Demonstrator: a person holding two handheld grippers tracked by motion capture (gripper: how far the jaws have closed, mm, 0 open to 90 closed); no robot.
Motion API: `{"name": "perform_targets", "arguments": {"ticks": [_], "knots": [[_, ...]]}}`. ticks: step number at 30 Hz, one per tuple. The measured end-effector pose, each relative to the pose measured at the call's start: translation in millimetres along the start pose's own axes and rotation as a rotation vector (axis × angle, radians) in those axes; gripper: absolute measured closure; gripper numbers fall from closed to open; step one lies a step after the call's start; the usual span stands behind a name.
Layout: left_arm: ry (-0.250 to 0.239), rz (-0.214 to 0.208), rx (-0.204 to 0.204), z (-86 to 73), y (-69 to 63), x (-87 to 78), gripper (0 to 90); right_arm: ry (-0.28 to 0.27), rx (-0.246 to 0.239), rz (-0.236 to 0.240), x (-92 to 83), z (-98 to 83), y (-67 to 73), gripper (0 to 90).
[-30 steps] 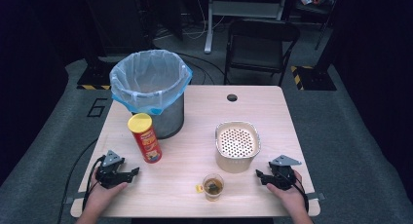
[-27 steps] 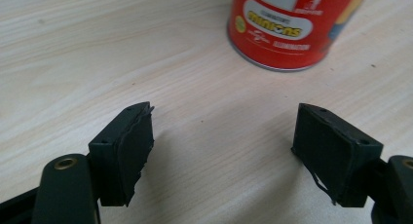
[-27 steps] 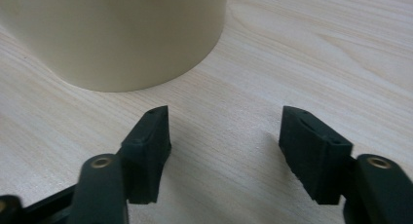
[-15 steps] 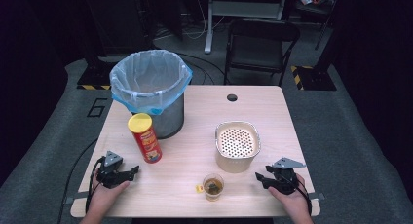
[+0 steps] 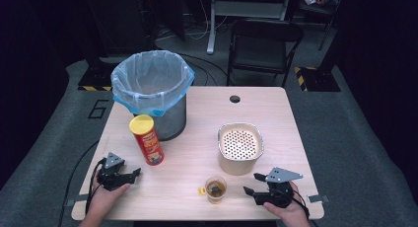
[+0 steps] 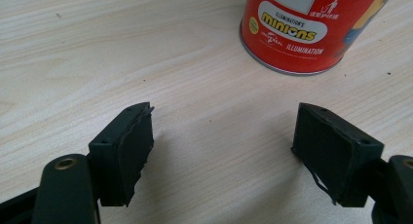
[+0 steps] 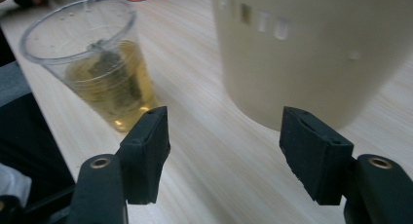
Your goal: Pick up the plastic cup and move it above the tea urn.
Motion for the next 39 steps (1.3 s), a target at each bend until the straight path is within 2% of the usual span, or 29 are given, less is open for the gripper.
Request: {"name": "perform_targets", "arguments": {"ticks": [2,3,6,9,11,12,14,16,19,30,34,36,39], "knots": [[0.001,0.000,0.001,-0.1,0.0,-0.1,22.3,-0.002,-0.007,0.023,3.2,1.7,5.0,31.5],[0.002,0.000,0.002,-0.1,0.1,-0.2,22.3,0.002,-0.005,0.050,6.3,4.1,10.7,30.1],[0.002,0.000,0.002,-0.1,0.1,-0.1,22.3,0.004,-0.021,0.072,8.1,7.5,18.1,27.9],[0.002,0.000,0.002,-0.1,0.1,-0.1,22.3,-0.004,-0.058,0.129,11.1,15.8,35.7,24.2],[0.001,0.000,0.001,-0.1,0.0,-0.1,22.3,-0.006,-0.066,0.142,12.2,17.6,39.6,23.3],[0.000,0.000,0.000,0.0,-0.1,0.0,22.3,-0.011,-0.088,0.164,15.3,20.1,46.2,21.5],[0.003,0.000,0.003,-0.1,0.1,-0.2,22.3,-0.012,-0.091,0.184,19.6,22.0,52.1,20.5],[0.002,0.000,0.002,-0.1,0.0,-0.1,22.3,-0.012,-0.094,0.189,21.7,22.8,54.8,20.1],[0.002,0.000,0.002,-0.1,0.0,-0.1,22.3,-0.004,-0.131,0.194,32.7,26.1,62.9,19.5],[0.001,0.000,0.001,0.0,0.0,-0.1,22.3,0.013,-0.166,0.208,63.4,30.2,77.2,19.9],[0.002,-0.001,0.002,-0.1,0.1,-0.1,22.3,0.011,-0.169,0.211,69.8,31.1,80.4,23.2],[0.002,0.000,0.002,-0.1,0.0,-0.1,22.3,0.000,-0.187,0.188,72.8,31.6,80.2,25.8],[0.000,-0.001,0.000,0.0,-0.1,0.0,22.3,-0.010,-0.176,0.192,73.2,32.0,80.7,27.4]]}}
Point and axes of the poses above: each handheld gripper's, and its own axes: x roughly forward along the jaws, z roughly out of its top, y roughly to its left, the point moved 5 cm from there along x, roughly forward along the jaws, and after that the axes turned 7 degrees about -z, right-handed, at the moved point
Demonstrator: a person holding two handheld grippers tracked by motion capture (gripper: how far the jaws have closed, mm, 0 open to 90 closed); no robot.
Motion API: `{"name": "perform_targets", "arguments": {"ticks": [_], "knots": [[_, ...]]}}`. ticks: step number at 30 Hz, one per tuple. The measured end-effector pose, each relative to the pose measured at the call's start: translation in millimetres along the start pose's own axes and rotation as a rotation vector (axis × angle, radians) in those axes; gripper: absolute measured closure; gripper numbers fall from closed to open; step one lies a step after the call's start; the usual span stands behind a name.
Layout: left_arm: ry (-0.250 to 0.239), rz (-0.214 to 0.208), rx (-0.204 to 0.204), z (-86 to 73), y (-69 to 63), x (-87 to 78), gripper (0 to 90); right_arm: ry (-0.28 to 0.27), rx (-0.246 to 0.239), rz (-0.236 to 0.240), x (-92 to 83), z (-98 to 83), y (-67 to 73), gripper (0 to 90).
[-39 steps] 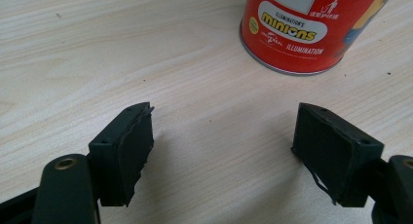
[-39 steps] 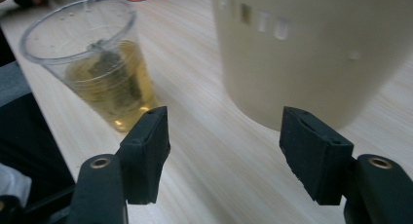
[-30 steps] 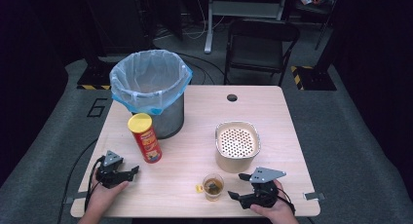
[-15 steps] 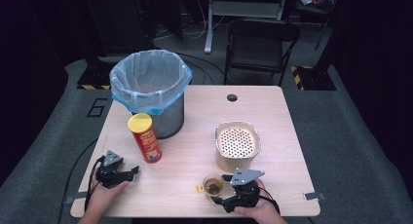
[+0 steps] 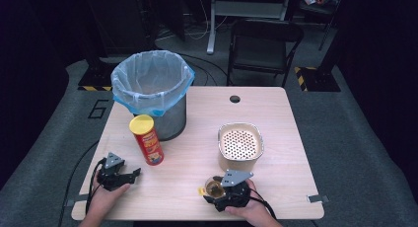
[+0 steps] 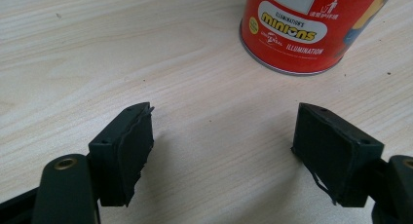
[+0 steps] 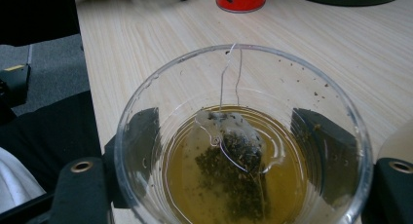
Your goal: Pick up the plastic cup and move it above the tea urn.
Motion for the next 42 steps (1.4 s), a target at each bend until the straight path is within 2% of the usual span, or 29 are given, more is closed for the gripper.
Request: {"name": "perform_targets", "arguments": {"ticks": [2,3,10,17,32,36,42], "knots": [[0.000,0.000,0.000,0.0,0.0,0.0,22.3,-0.003,-0.019,-0.004,-0.6,-0.6,-0.7,27.6],[0.001,0.000,0.001,0.0,0.1,0.0,22.3,-0.009,-0.009,-0.009,-0.8,0.0,0.0,27.8],[0.001,0.000,0.001,0.0,0.1,-0.1,22.3,-0.021,-0.018,-0.023,-5.0,0.8,-0.5,32.2],[0.001,-0.002,0.004,-0.1,0.1,-0.2,22.3,-0.040,-0.013,-0.042,-29.1,4.3,-7.5,32.4],[0.001,-0.003,0.005,-0.1,-0.2,-0.2,22.3,-0.036,0.089,-0.207,-103.3,-16.2,-55.9,33.1],[0.002,-0.003,0.006,-0.2,-0.1,-0.2,22.3,-0.036,0.119,-0.258,-114.8,-21.5,-70.3,33.2],[0.002,-0.003,0.006,-0.1,-0.1,-0.2,22.3,-0.042,0.151,-0.307,-125.1,-27.8,-91.4,33.7]]}}
Point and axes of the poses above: each handheld gripper's, and its own axes: x roughly forward along the jaws, z roughly out of its top, y roughly to its left, the point moved 5 cm from there along x, roughly forward along the jaws, and after that the axes turned 7 degrees about -z, right-handed, at the moved point
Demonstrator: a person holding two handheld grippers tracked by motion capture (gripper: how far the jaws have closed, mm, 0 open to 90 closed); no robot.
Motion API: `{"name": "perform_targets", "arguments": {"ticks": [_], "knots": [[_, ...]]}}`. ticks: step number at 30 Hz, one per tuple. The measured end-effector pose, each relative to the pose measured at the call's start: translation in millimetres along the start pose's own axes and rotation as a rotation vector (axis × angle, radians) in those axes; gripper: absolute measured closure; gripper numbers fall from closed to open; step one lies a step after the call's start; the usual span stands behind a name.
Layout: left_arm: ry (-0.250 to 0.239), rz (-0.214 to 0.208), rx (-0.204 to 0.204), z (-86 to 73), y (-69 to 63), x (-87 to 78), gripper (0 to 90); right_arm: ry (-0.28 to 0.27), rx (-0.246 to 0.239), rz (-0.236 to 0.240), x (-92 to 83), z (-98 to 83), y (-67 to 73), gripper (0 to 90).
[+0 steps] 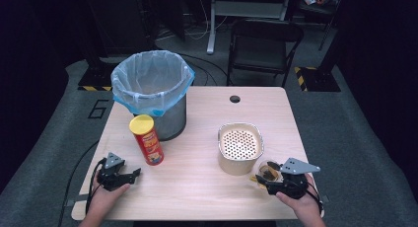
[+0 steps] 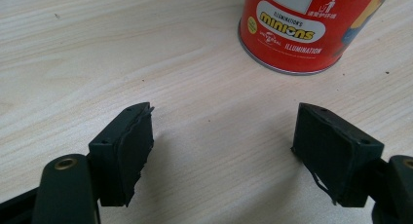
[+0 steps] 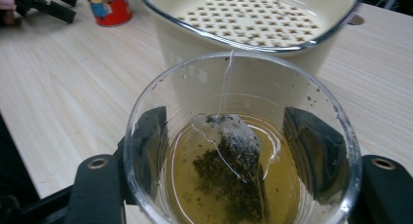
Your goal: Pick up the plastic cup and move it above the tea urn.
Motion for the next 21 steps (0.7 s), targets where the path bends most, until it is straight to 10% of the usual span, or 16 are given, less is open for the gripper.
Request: {"name": "perform_targets", "arguments": {"ticks": [21], "knots": [[0.001,0.000,0.001,0.0,0.1,-0.1,22.3,0.035,0.119,-0.192,32.3,-36.0,-67.1,32.4]]}}
Point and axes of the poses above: each handheld gripper's, and its own axes: x roughly forward along the jaws, z roughly out of its top, y roughly to its left, the point moved 5 cm from there along x, roughly forward along the jaws, and after that the axes turned 7 degrees about -z, right-handed, at the moved point
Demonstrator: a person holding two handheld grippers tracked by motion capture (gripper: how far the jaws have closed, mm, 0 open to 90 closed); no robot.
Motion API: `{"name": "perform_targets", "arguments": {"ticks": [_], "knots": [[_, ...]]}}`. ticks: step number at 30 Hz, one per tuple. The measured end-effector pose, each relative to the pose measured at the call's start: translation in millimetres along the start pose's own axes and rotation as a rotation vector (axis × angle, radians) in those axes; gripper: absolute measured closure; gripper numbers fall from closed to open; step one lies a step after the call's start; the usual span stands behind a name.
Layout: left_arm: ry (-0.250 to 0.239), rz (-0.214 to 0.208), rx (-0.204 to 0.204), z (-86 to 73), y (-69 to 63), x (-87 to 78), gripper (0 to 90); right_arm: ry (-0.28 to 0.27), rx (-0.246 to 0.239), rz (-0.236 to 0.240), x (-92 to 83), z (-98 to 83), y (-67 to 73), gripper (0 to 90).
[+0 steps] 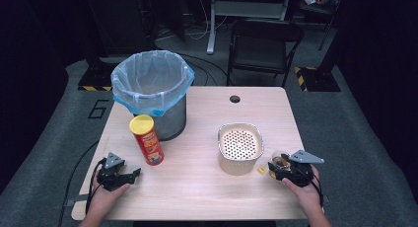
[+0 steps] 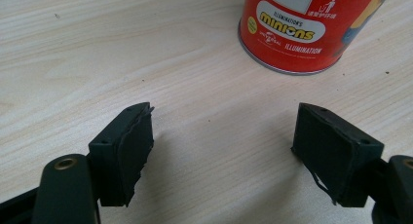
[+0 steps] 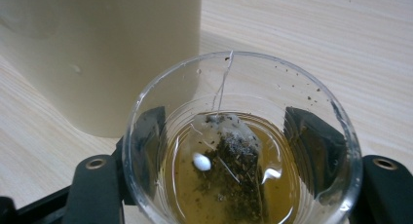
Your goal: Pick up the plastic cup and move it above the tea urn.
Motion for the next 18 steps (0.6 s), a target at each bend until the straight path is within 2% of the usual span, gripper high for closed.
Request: {"name": "perform_targets", "arguments": {"ticks": [4,9,10,15,18], "knots": [[-0.001,0.000,-0.001,0.0,-0.1,0.1,22.3,-0.015,0.036,0.011,-0.5,-2.8,-3.5,29.6],[-0.001,0.000,-0.001,0.0,-0.1,0.1,22.3,-0.015,0.052,0.010,-1.0,-4.2,-2.6,24.1],[0.000,0.000,0.000,0.0,-0.1,0.0,22.3,-0.015,0.051,0.007,-0.6,-4.1,-2.5,18.0],[-0.001,0.000,-0.001,0.0,-0.1,0.1,22.3,-0.022,0.059,0.000,-2.5,-0.9,-1.6,5.9],[-0.001,0.000,-0.001,0.0,-0.2,0.1,22.3,-0.011,0.047,-0.008,-2.8,-0.9,-0.8,4.2]]}}
Point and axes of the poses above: each handheld gripper's, and its own axes: x roughly forward along the jaws, z roughly out of its top, y roughly to its left, the point moved 5 cm from there along x, roughly forward along the jaws, and after that the axes turned 7 degrees about -z, right-handed, at the moved point
